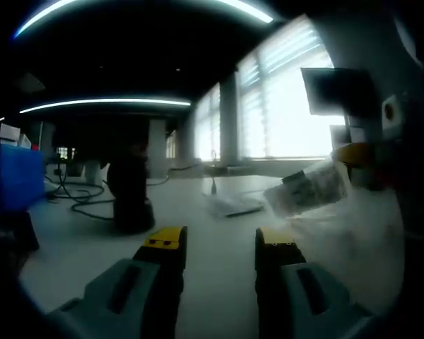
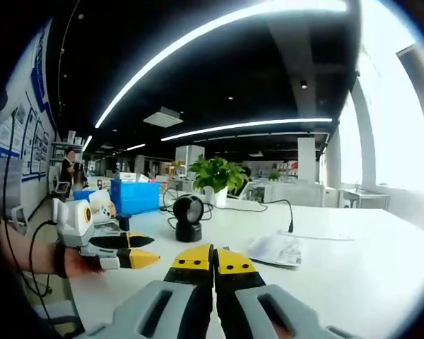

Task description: Clip sheet goods on table flip sheet goods clip sheet goods scan sheet goods put sheet goods back to table

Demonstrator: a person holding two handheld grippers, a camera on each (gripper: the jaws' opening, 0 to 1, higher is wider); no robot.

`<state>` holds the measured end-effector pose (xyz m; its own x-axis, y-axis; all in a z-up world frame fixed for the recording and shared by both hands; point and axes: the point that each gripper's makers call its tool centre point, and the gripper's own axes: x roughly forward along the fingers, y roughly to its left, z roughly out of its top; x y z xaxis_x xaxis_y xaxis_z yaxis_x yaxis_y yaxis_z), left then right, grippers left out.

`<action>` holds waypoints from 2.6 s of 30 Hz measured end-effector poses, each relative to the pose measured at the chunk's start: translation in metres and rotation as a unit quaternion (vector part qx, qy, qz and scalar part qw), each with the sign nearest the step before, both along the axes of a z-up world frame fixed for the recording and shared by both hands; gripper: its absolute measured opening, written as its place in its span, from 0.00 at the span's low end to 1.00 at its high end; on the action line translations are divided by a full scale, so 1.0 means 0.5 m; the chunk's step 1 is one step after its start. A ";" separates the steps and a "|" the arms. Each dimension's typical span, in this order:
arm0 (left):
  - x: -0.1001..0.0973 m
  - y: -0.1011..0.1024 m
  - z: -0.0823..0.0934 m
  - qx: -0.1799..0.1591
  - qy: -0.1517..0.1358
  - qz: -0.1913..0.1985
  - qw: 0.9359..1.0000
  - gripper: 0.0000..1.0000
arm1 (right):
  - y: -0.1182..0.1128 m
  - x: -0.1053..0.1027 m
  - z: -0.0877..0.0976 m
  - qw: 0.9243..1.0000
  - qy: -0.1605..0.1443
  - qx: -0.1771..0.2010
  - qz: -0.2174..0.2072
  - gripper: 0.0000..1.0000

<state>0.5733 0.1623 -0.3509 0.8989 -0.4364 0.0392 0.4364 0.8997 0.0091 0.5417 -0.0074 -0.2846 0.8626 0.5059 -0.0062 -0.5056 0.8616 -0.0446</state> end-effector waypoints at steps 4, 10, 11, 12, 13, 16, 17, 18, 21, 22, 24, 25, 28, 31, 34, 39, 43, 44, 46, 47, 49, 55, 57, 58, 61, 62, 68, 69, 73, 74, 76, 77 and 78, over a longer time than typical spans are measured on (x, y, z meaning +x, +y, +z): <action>-0.001 0.000 0.001 -0.003 0.000 -0.001 1.000 0.31 | -0.012 0.003 0.010 1.000 -0.003 0.002 -0.006 0.00; -0.001 -0.003 0.001 -0.002 0.000 -0.004 1.000 0.31 | -0.026 0.015 0.030 1.000 -0.004 0.002 -0.009 0.00; -0.002 -0.003 0.001 -0.001 -0.001 -0.004 1.000 0.31 | -0.030 0.016 0.034 1.000 -0.005 0.004 -0.010 0.00; -0.002 -0.003 0.001 -0.001 -0.001 -0.004 1.000 0.31 | -0.037 0.019 0.039 1.000 -0.007 0.005 -0.013 0.00; -0.002 -0.003 0.001 -0.001 -0.001 -0.003 1.000 0.31 | -0.039 0.021 0.041 1.000 -0.008 0.004 -0.014 0.00; -0.001 0.000 0.003 -0.004 -0.002 -0.001 1.000 0.31 | -0.053 0.030 0.051 1.000 -0.008 0.010 -0.022 0.00; -0.001 0.001 0.003 -0.005 -0.002 0.000 1.000 0.31 | -0.055 0.032 0.054 1.000 -0.006 0.015 -0.023 0.00; -0.001 0.001 0.003 -0.005 -0.002 0.000 1.000 0.31 | -0.057 0.034 0.057 1.000 -0.007 0.016 -0.024 0.00; -0.001 0.000 0.003 -0.005 -0.002 -0.002 1.000 0.31 | -0.068 0.038 0.069 0.999 -0.012 0.017 -0.033 0.00; -0.002 0.000 0.003 -0.005 -0.002 -0.003 1.000 0.31 | -0.071 0.039 0.071 0.999 -0.012 0.016 -0.035 0.00; -0.001 0.000 0.003 -0.006 -0.002 -0.003 1.000 0.31 | -0.080 0.043 0.077 0.999 -0.012 0.020 -0.040 0.00; -0.001 0.001 0.003 -0.006 -0.002 -0.003 1.000 0.31 | -0.083 0.045 0.078 0.999 -0.012 0.020 -0.042 0.00; -0.002 0.001 0.004 -0.007 -0.003 -0.003 1.000 0.31 | -0.096 0.048 0.086 0.998 -0.013 0.024 -0.048 0.00; -0.002 0.000 0.003 -0.006 -0.003 -0.003 1.000 0.31 | -0.103 0.049 0.100 0.998 -0.024 0.024 -0.049 0.00; -0.002 0.000 0.003 -0.005 -0.002 -0.003 1.000 0.31 | -0.113 0.053 0.115 0.998 -0.029 0.028 -0.054 0.00; -0.002 0.000 0.003 -0.005 -0.002 -0.004 1.000 0.31 | -0.128 0.057 0.128 0.997 -0.031 0.038 -0.063 0.00; -0.001 0.000 0.003 -0.004 -0.003 -0.003 1.000 0.31 | -0.135 0.057 0.133 0.996 -0.033 0.038 -0.067 0.00; -0.001 0.001 0.003 -0.004 -0.003 -0.002 1.000 0.31 | -0.136 0.056 0.134 0.996 -0.034 0.039 -0.068 0.00; -0.001 0.002 0.002 -0.005 -0.002 -0.001 1.000 0.31 | -0.139 0.056 0.135 0.996 -0.035 0.037 -0.069 0.00; -0.001 0.002 0.003 -0.005 -0.003 -0.001 1.000 0.31 | -0.143 0.055 0.138 0.996 -0.036 0.041 -0.072 0.00; -0.001 0.002 0.002 -0.004 -0.003 -0.001 1.000 0.31 | -0.146 0.054 0.142 0.996 -0.037 0.044 -0.073 0.00; -0.001 0.001 0.002 -0.003 -0.003 -0.002 1.000 0.31 | -0.161 0.055 0.161 0.994 -0.046 0.052 -0.083 0.00; -0.001 0.002 0.003 -0.004 -0.003 -0.001 1.000 0.31 | -0.162 0.055 0.163 0.994 -0.048 0.049 -0.087 0.00; -0.001 0.002 0.003 -0.005 -0.004 -0.001 1.000 0.31 | -0.162 0.055 0.165 0.994 -0.049 0.048 -0.089 0.00; -0.001 0.002 0.002 -0.005 -0.003 -0.001 1.000 0.31 | -0.170 0.053 0.171 0.993 -0.052 0.052 -0.094 0.00; -0.001 0.002 0.002 -0.004 -0.003 -0.002 1.000 0.31 | -0.172 0.053 0.173 0.993 -0.053 0.053 -0.095 0.00; -0.001 0.002 0.002 -0.003 -0.003 -0.001 1.000 0.31 | -0.191 0.057 0.173 0.991 -0.054 0.057 -0.110 0.00; -0.001 0.002 0.002 -0.003 -0.004 -0.001 1.000 0.31 | -0.194 0.058 0.171 0.990 -0.055 0.057 -0.113 0.00; -0.001 0.004 0.003 -0.005 -0.004 0.002 1.000 0.31 | -0.207 0.064 0.159 0.989 -0.051 0.056 -0.124 0.00; -0.001 0.004 0.004 -0.006 -0.004 0.001 1.000 0.31 | -0.212 0.065 0.156 0.989 -0.049 0.056 -0.127 0.00; -0.001 0.003 0.003 -0.006 -0.003 0.000 1.000 0.31 | -0.220 0.067 0.151 0.988 -0.046 0.059 -0.132 0.00; -0.001 0.003 0.003 -0.006 -0.003 0.000 1.000 0.31 | -0.224 0.067 0.149 0.988 -0.046 0.060 -0.135 0.00; -0.001 0.003 0.003 -0.006 -0.003 0.000 1.000 0.31 | -0.230 0.068 0.146 0.987 -0.045 0.060 -0.139 0.00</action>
